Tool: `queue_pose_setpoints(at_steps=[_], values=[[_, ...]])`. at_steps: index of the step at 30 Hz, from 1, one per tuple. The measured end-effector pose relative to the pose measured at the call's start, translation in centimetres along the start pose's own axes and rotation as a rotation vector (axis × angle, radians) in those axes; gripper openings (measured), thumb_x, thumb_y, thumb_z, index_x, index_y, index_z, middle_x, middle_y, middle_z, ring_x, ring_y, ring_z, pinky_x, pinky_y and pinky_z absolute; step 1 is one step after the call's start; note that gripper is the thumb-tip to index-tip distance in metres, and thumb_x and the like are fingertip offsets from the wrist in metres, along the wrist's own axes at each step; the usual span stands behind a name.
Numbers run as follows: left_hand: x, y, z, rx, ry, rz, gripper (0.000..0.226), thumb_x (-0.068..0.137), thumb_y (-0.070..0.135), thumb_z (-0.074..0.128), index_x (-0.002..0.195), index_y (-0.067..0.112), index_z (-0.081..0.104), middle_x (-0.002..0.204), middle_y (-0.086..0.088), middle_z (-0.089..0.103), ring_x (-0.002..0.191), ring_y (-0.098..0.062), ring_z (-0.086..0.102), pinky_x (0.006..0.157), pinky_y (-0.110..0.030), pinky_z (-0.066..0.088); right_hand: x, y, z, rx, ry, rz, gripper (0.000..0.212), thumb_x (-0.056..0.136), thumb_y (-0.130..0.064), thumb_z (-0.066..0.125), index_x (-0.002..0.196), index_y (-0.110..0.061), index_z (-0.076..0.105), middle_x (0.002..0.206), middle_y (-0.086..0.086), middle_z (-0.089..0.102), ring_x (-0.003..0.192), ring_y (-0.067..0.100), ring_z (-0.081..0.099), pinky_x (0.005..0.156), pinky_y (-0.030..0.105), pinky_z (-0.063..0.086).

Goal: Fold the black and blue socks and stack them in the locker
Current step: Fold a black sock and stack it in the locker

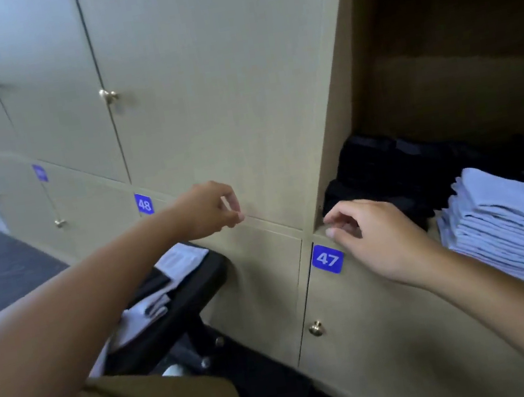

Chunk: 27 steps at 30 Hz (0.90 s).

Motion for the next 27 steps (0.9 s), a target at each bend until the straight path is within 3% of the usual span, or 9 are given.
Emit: queue_pose_setpoints(at_steps=[6,9,15,18,21,27], values=[[0.2,-6.4,0.4,0.077,-0.042,-0.188,0.02,0.082,0.025,0.082,0.096,0.015,0.071,0.096,-0.001,0.073,0.094,-0.024,0.069,0.085,-0.033,0.053,0.9,-1.1,1.7,0.029,-0.105,0.006,0.01,0.095,-0.04,0.062,0.101,-0.033,0.066,0.101,-0.017,0.065,0.096,0.003,0.06,0.088,0.033,0.052],[0.2,-9.3,0.8,0.164,-0.106,-0.261,0.027,0.079,0.022,0.086,0.098,0.016,0.067,0.106,-0.005,0.071,0.097,-0.024,0.065,0.086,-0.032,0.05,1.2,-1.7,2.4,0.026,-0.135,-0.004,0.014,0.095,-0.04,0.062,0.104,-0.031,0.068,0.099,-0.018,0.064,0.096,0.003,0.06,0.089,0.033,0.052],[-0.7,-12.8,1.1,0.425,-0.317,-0.397,0.071,0.079,0.042,0.084,0.137,0.013,0.056,0.142,-0.006,0.055,0.125,-0.027,0.054,0.101,-0.034,0.043,1.6,-2.7,3.8,0.041,-0.209,0.014,0.017,0.095,-0.043,0.062,0.107,-0.032,0.067,0.096,-0.017,0.064,0.094,0.004,0.061,0.089,0.034,0.052],[-1.3,-13.8,1.4,0.461,-0.415,-0.46,0.083,0.08,0.057,0.078,0.144,0.013,0.049,0.146,-0.008,0.051,0.13,-0.029,0.051,0.103,-0.036,0.041,1.9,-3.1,4.4,0.052,-0.238,0.018,0.016,0.096,-0.042,0.061,0.107,-0.031,0.067,0.091,-0.017,0.062,0.089,0.002,0.06,0.085,0.031,0.052],[-1.7,-14.6,1.7,0.482,-0.448,-0.498,0.098,0.073,0.067,0.078,0.151,0.027,0.034,0.151,-0.011,0.04,0.135,-0.031,0.043,0.111,-0.043,0.039,2.0,-3.5,4.9,0.044,-0.272,0.02,0.018,0.096,-0.043,0.061,0.109,-0.032,0.066,0.086,-0.017,0.059,0.088,0.004,0.059,0.084,0.032,0.052],[-1.5,-14.4,2.4,0.501,-0.433,-0.501,0.104,0.064,0.064,0.085,0.148,0.033,0.033,0.139,-0.011,0.035,0.121,-0.034,0.048,0.103,-0.046,0.047,2.4,-4.1,6.0,0.046,-0.314,0.008,0.019,0.095,-0.045,0.062,0.108,-0.032,0.066,0.086,-0.016,0.061,0.089,0.008,0.062,0.088,0.036,0.054]])
Point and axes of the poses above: each hand's wrist, its own x-axis towards the middle knuckle, its own z-axis out of the palm, y = z × x, the point moved 3 cm from there along x, towards the middle knuckle
